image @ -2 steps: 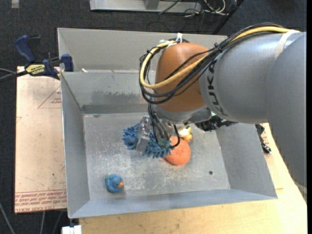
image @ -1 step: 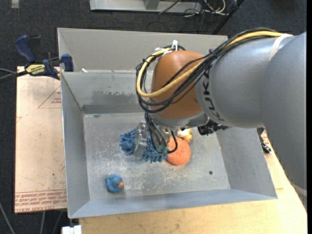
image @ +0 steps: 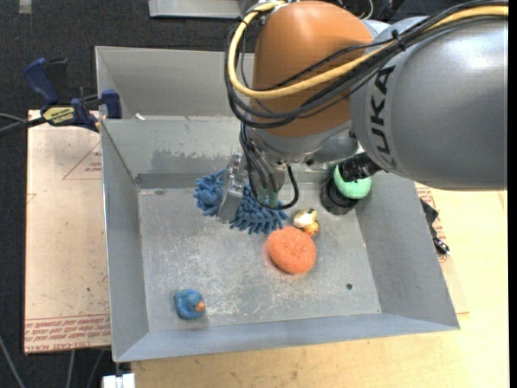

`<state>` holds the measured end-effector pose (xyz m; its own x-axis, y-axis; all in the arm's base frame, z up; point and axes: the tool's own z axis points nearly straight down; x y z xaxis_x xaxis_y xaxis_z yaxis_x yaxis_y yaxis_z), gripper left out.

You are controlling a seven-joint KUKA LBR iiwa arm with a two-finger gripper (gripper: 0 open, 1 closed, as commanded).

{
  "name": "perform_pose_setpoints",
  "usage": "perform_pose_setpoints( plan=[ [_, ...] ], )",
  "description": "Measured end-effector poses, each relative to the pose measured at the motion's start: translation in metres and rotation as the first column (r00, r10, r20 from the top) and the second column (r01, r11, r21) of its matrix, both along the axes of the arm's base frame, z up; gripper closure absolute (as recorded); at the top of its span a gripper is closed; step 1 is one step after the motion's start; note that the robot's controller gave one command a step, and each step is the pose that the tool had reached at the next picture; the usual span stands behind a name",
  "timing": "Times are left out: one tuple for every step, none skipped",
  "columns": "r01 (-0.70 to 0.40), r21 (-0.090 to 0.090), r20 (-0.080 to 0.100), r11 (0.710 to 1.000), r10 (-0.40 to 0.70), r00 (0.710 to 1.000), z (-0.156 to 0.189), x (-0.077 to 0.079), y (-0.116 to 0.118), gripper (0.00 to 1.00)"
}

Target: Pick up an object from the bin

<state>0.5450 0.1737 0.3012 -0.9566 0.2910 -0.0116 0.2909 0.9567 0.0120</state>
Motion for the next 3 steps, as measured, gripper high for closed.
perform_pose_setpoints(
  plan=[
    [0.000, 0.000, 0.000, 1.000, 0.000, 1.000, 0.000, 0.000, 0.000, 1.00],
    [0.000, 0.001, 0.004, 1.000, 0.000, 1.000, -0.003, 0.000, 0.000, 1.00],
    [0.004, -0.002, -0.004, 1.000, -0.004, 1.000, -0.044, 0.006, -0.001, 1.00]
  ],
)
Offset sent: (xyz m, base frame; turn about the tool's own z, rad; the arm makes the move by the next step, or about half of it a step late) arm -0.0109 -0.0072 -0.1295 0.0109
